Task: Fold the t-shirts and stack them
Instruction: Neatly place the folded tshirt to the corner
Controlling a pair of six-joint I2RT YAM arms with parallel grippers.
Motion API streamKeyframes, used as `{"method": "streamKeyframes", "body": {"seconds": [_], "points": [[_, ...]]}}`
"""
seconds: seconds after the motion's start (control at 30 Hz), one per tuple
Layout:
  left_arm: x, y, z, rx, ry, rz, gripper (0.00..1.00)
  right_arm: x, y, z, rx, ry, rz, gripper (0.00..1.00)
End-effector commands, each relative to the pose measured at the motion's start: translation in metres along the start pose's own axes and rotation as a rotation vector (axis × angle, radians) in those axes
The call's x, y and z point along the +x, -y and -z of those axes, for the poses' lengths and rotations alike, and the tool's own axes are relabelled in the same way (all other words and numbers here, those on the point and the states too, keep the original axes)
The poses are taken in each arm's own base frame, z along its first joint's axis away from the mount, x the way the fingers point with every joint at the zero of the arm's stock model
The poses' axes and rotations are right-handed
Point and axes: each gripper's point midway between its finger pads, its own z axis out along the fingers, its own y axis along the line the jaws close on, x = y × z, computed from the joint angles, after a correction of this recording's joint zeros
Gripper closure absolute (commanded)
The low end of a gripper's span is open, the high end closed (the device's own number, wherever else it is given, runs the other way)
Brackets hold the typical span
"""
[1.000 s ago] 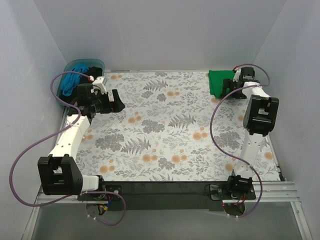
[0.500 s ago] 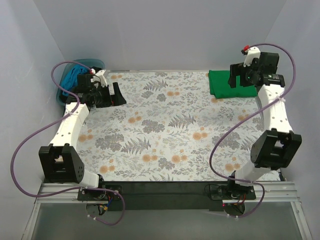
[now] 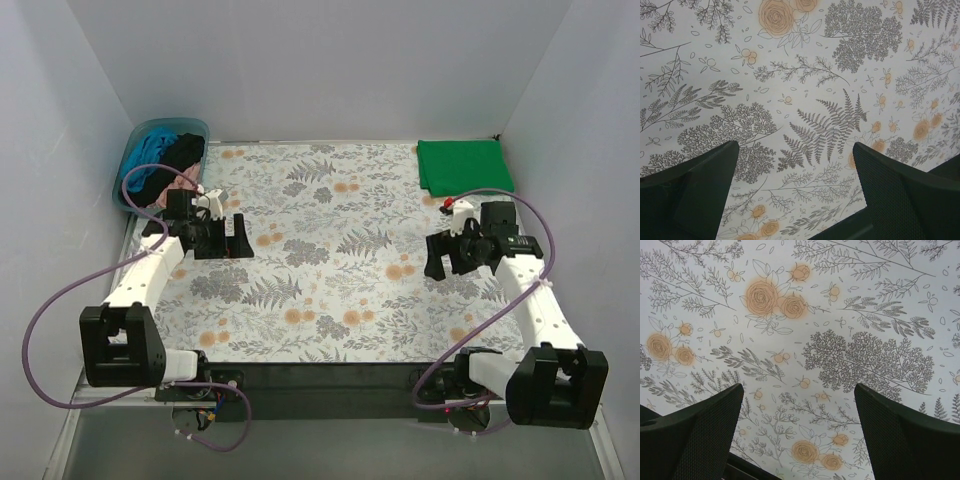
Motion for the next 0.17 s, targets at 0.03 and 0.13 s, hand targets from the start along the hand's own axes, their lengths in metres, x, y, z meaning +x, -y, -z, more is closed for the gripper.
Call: {"method": "streamKeyframes", "body": {"seconds": [0.03,0.13], "points": [[-0.010,0.012,0.019,0.012,0.084,-0.080,0.02,-0.007,-0.004,0.006,0.006,0.075,0.067,0.02],[-0.017,0.017,0.030,0.013,0.131,-0.088,0.02,-0.008,-0.005,0.006,0.002,0.081,0.068,0.02]]}}
